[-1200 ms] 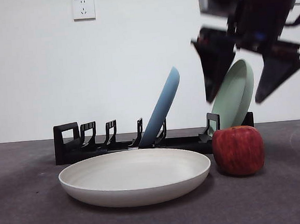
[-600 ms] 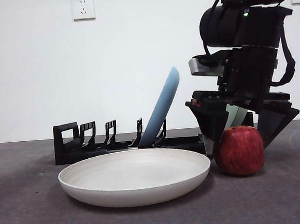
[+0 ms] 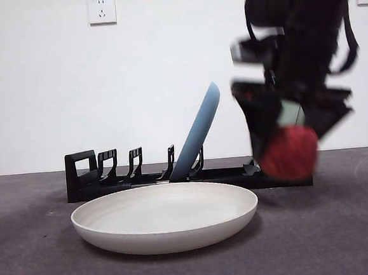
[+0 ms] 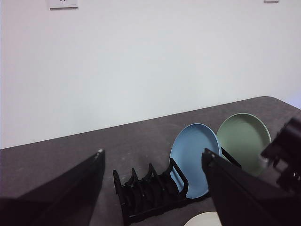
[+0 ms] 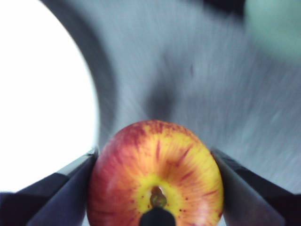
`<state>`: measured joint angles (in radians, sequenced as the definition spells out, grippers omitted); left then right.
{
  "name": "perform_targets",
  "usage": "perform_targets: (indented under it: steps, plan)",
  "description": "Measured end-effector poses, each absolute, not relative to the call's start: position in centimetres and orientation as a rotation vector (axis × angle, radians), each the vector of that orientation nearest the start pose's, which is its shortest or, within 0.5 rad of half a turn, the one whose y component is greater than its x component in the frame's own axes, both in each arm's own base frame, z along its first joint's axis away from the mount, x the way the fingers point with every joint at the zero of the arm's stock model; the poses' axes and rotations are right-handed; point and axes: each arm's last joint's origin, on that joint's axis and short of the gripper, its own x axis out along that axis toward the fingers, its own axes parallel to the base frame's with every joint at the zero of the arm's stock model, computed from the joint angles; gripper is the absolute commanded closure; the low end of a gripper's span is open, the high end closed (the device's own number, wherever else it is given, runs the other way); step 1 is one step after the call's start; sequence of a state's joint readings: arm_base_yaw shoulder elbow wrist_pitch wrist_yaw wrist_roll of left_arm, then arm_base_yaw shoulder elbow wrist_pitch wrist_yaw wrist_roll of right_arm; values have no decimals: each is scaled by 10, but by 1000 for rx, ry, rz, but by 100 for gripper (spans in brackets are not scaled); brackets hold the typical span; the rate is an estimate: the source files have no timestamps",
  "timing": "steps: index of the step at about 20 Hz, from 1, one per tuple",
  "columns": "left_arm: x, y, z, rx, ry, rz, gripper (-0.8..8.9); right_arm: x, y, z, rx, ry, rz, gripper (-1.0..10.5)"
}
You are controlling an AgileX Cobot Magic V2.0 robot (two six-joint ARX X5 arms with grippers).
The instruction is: Take the yellow plate from the plate rack,put the plate on the table,take the apple from the table,put the apple in the plate
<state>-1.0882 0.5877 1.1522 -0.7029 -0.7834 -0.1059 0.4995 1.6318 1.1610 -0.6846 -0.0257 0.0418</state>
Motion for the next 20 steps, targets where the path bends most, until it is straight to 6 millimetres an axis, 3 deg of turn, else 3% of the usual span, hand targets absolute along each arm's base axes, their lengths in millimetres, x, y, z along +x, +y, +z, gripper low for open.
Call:
perform_targets:
  steps: [4, 9, 14, 20]
  plan:
    - [47, -46, 419, 13, 103, -299, 468, 276, 184, 264, -188, 1002, 561, 958]
    - [47, -46, 418, 17, 105, -299, 468, 258, 238, 284, -217, 889, 722, 959]
    - [47, -45, 416, 37, 116, -271, 468, 256, 274, 235, -305, 1029, 755, 959]
    - [47, -44, 415, 54, 128, -271, 468, 263, 285, 188, -379, 1150, 707, 958]
